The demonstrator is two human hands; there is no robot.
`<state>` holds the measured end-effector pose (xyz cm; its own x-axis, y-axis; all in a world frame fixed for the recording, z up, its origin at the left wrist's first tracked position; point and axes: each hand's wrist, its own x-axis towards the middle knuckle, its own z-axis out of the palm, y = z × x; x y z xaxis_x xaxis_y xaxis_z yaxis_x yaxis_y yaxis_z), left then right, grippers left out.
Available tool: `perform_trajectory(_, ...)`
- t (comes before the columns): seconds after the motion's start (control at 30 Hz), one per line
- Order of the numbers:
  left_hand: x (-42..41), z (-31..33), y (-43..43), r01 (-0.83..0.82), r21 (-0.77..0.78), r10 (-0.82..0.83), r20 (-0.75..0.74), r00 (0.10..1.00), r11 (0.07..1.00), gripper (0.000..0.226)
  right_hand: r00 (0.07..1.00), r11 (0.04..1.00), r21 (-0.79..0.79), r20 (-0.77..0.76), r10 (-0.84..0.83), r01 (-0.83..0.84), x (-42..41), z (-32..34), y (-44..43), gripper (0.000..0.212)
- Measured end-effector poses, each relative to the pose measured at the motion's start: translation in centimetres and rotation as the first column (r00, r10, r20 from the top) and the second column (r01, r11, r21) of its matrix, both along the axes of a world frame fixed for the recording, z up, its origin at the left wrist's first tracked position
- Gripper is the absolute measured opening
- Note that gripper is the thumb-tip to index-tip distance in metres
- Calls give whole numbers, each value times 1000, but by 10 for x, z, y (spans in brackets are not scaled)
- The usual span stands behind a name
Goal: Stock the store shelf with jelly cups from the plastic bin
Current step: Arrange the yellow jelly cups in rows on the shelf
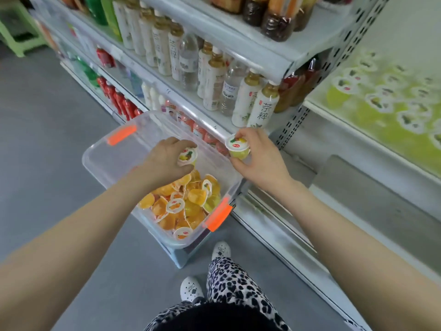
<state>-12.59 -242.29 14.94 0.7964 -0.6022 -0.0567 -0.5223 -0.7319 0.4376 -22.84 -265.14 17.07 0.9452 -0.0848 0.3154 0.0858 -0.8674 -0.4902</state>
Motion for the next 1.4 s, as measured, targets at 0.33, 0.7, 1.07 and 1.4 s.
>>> perform_trajectory(0.33, -58, 78, -131, 310, -132, -283, 193, 940, 941, 60, 937, 952, 104, 175, -303, 289, -110, 72, -98, 43)
perform_trajectory(0.7, -162, 131, -289, 512, -277, -428, 311, 849, 813, 51, 781, 830, 126, 288, -554, 543, -247, 130, -245, 39)
perform_trajectory(1.07, -222, 138, -359, 460, -349, -337, 359, 871, 817, 51, 810, 810, -21, -17, -586, 586, -287, 101, -355, 37)
perform_trajectory(1.4, -239, 139, -372, 430, -339, -295, 384, 875, 837, 44, 870, 867, -81, 88, -485, 491, -274, 78, -369, 35)
